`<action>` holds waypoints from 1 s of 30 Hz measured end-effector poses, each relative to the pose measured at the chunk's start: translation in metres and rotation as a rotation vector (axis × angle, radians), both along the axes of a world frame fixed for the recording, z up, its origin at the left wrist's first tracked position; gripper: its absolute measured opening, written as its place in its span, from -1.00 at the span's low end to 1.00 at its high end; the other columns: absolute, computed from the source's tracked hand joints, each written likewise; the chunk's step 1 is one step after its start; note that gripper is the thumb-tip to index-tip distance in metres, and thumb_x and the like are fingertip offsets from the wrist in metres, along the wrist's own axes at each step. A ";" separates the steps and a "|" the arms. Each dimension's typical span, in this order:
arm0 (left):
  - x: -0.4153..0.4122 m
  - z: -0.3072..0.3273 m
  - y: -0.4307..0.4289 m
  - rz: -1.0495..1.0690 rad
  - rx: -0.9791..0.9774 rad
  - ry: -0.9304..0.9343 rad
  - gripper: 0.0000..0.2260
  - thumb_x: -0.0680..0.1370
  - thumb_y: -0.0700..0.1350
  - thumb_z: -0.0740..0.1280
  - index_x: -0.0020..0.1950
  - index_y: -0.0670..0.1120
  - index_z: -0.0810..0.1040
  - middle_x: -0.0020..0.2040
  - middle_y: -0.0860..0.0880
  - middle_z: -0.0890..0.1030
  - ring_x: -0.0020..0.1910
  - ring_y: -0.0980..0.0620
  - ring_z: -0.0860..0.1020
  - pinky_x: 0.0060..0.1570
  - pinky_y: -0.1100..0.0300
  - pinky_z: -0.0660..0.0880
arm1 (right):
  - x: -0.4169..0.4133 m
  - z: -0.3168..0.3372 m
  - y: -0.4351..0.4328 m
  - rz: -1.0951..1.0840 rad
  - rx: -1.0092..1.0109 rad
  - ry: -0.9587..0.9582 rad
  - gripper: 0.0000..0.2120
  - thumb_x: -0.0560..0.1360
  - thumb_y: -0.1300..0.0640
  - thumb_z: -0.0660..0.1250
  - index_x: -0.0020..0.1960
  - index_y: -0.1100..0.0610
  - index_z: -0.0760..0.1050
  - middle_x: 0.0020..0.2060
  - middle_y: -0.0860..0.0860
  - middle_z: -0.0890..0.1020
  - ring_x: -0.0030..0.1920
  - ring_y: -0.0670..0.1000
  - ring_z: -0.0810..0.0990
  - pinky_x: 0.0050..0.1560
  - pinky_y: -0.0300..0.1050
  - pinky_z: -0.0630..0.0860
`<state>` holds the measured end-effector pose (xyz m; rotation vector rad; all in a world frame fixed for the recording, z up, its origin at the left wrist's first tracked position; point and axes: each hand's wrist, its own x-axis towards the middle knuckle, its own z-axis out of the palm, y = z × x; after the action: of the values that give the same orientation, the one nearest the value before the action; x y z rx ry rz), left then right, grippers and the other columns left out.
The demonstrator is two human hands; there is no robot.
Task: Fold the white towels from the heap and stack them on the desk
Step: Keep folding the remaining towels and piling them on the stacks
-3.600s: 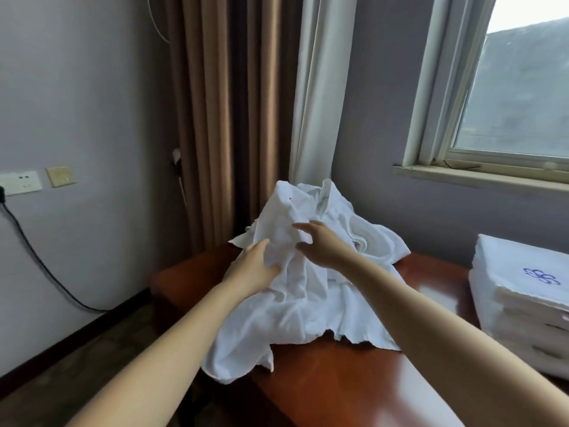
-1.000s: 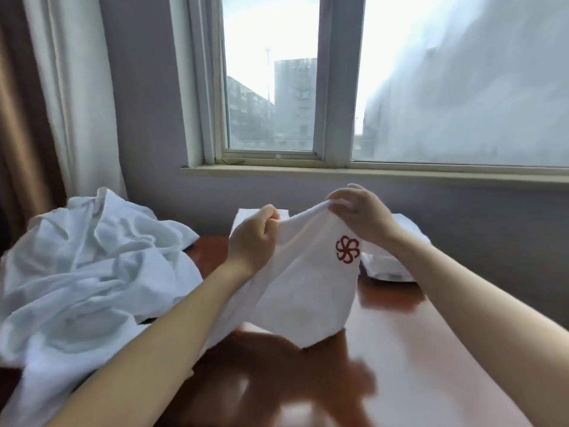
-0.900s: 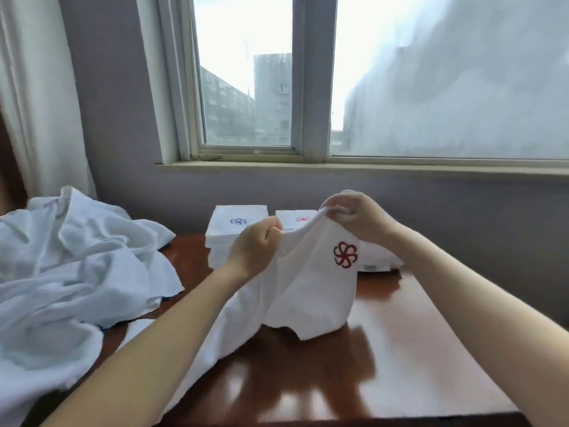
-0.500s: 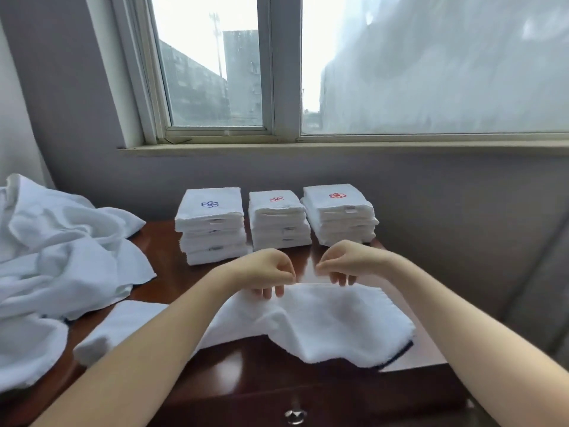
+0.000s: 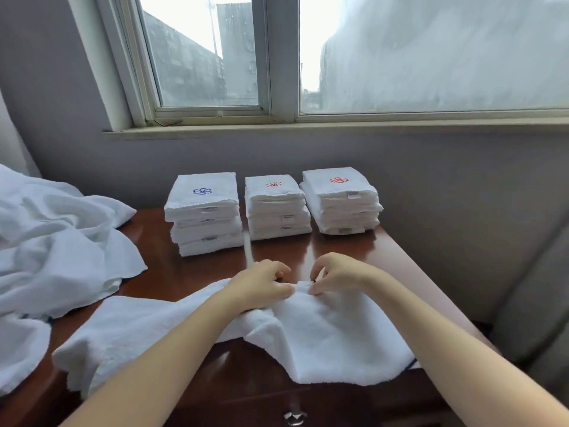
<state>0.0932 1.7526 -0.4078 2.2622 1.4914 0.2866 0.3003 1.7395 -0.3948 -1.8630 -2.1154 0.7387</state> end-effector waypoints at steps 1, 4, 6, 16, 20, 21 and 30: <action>-0.001 0.000 -0.001 -0.003 0.007 -0.008 -0.48 0.40 0.21 0.29 0.36 0.16 0.47 0.20 0.15 0.54 0.16 0.15 0.50 0.15 0.13 0.47 | 0.000 0.002 0.000 -0.016 -0.007 -0.026 -0.81 0.34 -0.04 0.47 -0.14 0.05 0.63 -0.33 -0.12 0.60 -0.25 -0.07 0.58 -0.24 -0.16 0.48; -0.001 0.000 -0.005 -0.021 0.033 0.000 -0.51 0.43 0.19 0.31 0.36 0.16 0.46 0.21 0.15 0.53 0.19 0.14 0.48 0.18 0.11 0.46 | -0.003 0.006 0.004 -0.073 -0.032 -0.098 -0.69 0.42 -0.07 0.37 -0.39 0.10 0.51 -0.49 -0.06 0.46 -0.40 0.00 0.44 -0.34 -0.13 0.33; 0.001 0.002 -0.007 -0.035 0.061 0.020 -0.53 0.46 0.16 0.31 0.36 0.16 0.45 0.21 0.16 0.53 0.20 0.14 0.47 0.19 0.10 0.46 | -0.006 0.008 0.004 -0.065 -0.061 -0.171 -0.73 0.39 -0.01 0.34 -0.42 0.09 0.43 -0.52 -0.06 0.37 -0.42 0.01 0.35 -0.38 -0.15 0.24; 0.018 0.038 0.005 -0.011 0.011 -0.032 -0.56 0.61 0.31 0.04 0.13 0.03 0.52 0.07 0.05 0.63 0.07 0.01 0.58 0.18 -0.04 0.47 | 0.012 0.045 0.006 -0.292 0.473 0.320 -0.69 0.64 0.04 0.19 -0.27 0.07 0.31 -0.35 -0.05 0.47 -0.30 -0.01 0.43 -0.29 -0.07 0.29; 0.032 0.049 0.017 0.013 0.043 -0.040 -0.62 0.63 0.23 0.08 0.03 -0.05 0.48 -0.01 0.02 0.60 0.03 -0.05 0.56 0.09 0.03 0.44 | 0.034 0.068 0.008 -0.435 0.610 0.461 -0.66 0.67 0.04 0.13 -0.28 0.06 0.25 -0.35 -0.07 0.40 -0.35 -0.08 0.36 -0.31 -0.09 0.26; 0.036 0.049 0.019 0.014 0.039 -0.075 -0.62 0.63 0.22 0.11 0.03 -0.07 0.48 -0.02 0.00 0.60 0.02 -0.07 0.56 0.07 0.03 0.44 | 0.040 0.071 0.008 -0.459 0.647 0.470 -0.67 0.67 0.04 0.13 -0.27 0.05 0.26 -0.34 -0.08 0.40 -0.34 -0.09 0.36 -0.28 -0.07 0.27; 0.068 0.059 0.034 0.064 0.391 -0.123 -0.62 0.52 0.30 0.28 -0.16 -0.02 0.47 -0.20 0.05 0.59 -0.15 -0.02 0.55 -0.30 0.11 0.32 | 0.102 0.074 0.009 -0.700 0.877 0.309 -0.79 0.67 0.04 0.08 -0.05 0.13 0.35 -0.13 -0.08 0.52 -0.17 0.08 0.44 -0.21 -0.05 0.28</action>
<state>0.1615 1.7862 -0.3487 2.4366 1.5517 0.7836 0.4024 1.7482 -0.3203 -1.6242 -1.1384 -0.0783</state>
